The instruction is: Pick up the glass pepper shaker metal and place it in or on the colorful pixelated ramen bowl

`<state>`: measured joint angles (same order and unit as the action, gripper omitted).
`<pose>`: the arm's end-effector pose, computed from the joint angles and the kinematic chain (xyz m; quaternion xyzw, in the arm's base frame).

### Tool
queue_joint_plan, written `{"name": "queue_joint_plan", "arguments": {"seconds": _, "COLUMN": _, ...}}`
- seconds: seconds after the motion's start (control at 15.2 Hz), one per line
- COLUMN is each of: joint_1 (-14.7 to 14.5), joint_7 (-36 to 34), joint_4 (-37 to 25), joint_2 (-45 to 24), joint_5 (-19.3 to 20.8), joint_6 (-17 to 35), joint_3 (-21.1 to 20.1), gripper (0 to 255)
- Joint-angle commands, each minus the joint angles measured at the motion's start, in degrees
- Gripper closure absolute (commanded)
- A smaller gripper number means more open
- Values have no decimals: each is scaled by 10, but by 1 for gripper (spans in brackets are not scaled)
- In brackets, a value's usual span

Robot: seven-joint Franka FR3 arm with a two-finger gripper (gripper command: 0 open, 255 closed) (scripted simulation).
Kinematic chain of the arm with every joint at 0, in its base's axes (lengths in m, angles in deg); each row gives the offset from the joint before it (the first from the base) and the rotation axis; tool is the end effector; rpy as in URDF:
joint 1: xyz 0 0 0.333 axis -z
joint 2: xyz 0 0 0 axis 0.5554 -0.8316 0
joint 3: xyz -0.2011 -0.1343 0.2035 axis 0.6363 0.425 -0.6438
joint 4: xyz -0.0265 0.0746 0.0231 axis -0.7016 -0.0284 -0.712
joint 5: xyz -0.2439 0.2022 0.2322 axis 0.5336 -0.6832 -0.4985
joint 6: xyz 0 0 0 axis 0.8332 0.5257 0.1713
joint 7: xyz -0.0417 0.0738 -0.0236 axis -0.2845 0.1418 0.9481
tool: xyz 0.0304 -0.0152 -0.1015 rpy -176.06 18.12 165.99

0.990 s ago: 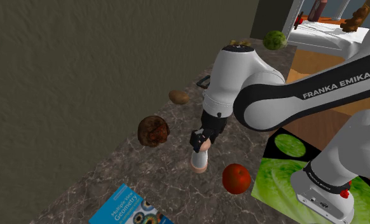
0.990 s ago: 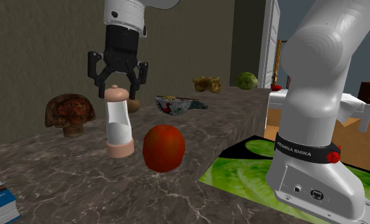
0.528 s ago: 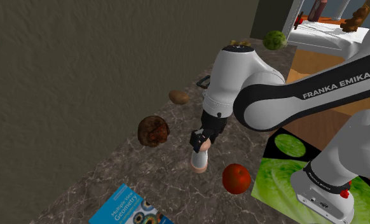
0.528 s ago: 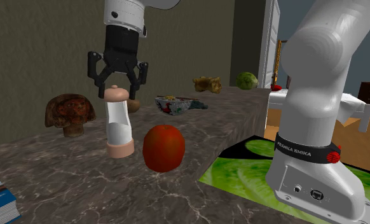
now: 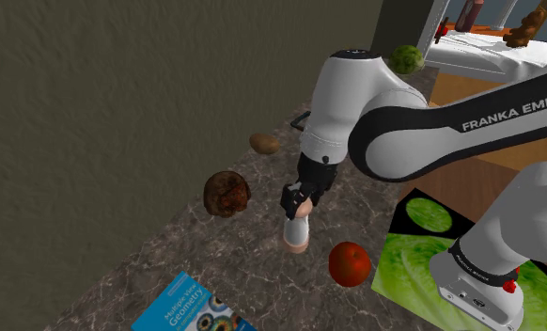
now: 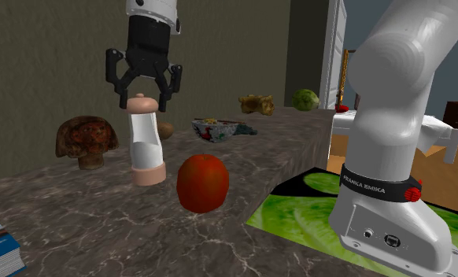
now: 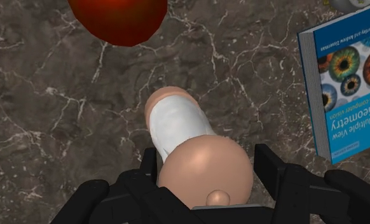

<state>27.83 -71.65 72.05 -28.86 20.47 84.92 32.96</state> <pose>0.3282 0.3109 0.4197 -0.9962 0.0046 -0.0185 0.0845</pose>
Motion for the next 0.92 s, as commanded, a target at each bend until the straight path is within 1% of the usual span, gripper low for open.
{"name": "queue_joint_plan", "arguments": {"seconds": 0.0, "joint_1": -1, "joint_7": 1, "joint_4": -8, "joint_2": 11, "joint_5": 0, "joint_6": -20, "joint_3": 7, "gripper": 255}}
{"name": "queue_joint_plan", "arguments": {"seconds": 0.86, "joint_1": 1, "joint_7": -8, "joint_4": -82, "joint_2": 46, "joint_5": 11, "joint_6": -127, "joint_3": 33, "gripper": 255}}
